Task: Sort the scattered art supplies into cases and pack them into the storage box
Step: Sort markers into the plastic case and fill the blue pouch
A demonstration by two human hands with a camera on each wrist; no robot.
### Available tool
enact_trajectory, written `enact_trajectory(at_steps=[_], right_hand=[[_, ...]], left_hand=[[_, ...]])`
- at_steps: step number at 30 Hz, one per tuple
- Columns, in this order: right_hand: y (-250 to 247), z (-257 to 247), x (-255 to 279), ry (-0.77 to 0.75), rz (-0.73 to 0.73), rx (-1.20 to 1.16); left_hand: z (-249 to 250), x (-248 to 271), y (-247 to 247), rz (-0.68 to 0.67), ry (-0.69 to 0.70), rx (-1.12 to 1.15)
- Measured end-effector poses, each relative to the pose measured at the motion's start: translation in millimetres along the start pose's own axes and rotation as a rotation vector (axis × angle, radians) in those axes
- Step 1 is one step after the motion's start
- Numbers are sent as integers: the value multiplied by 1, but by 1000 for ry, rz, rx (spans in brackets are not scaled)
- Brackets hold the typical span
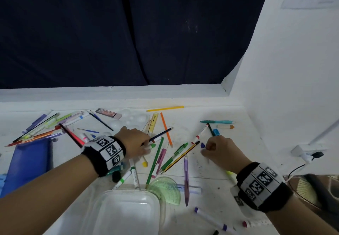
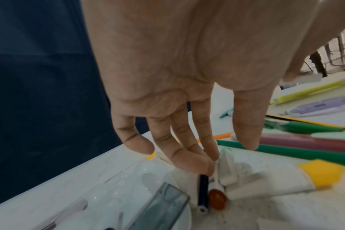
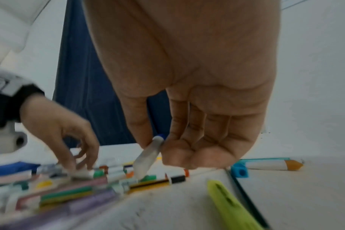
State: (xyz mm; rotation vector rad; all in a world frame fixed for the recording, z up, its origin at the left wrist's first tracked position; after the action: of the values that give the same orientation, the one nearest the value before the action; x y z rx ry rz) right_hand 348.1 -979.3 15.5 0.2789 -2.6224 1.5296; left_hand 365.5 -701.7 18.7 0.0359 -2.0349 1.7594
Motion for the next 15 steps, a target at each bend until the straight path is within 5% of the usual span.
enact_trajectory(at_steps=[5, 9, 15], right_hand=[[-19, -35, 37, -145, 244, -380], [-14, -58, 67, -181, 278, -541], [-6, -80, 99, -245, 282, -580]], left_hand=[[13, -7, 7, -66, 24, -132], [21, 0, 2, -84, 31, -116], [11, 48, -29, 168, 79, 76]])
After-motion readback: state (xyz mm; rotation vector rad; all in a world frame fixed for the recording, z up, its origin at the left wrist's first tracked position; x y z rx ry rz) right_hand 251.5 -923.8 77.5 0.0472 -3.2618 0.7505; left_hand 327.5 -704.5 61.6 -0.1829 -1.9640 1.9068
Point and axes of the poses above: each hand's wrist, its own x-axis away from the middle knuckle, its own y-axis out of the palm, z = x × y, the point moved 4 cm from there along -x, towards the middle knuckle, and after that the axes turned 1 degree about z, right-handed, at the moved point
